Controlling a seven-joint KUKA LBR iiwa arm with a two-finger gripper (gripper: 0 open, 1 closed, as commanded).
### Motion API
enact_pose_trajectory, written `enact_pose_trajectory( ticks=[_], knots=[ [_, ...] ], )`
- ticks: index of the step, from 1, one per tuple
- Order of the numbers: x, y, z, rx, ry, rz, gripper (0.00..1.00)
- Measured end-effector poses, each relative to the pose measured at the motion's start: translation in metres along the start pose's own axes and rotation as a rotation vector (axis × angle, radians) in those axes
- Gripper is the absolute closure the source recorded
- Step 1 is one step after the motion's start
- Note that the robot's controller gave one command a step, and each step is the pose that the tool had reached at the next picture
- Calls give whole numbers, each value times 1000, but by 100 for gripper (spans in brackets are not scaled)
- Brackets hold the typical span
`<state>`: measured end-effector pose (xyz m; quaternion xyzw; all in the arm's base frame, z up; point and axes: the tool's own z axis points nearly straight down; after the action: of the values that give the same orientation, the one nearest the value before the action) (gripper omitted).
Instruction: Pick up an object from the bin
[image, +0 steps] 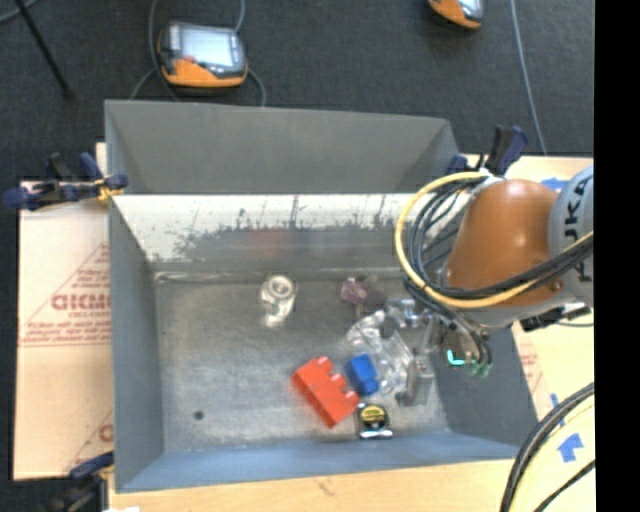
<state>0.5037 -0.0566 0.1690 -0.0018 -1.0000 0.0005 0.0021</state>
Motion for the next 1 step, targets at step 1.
enact_pose_trajectory(
  ticks=[1],
  knots=[
    [-28, 18, 99, 0, -3, -477, 0]
  ],
)
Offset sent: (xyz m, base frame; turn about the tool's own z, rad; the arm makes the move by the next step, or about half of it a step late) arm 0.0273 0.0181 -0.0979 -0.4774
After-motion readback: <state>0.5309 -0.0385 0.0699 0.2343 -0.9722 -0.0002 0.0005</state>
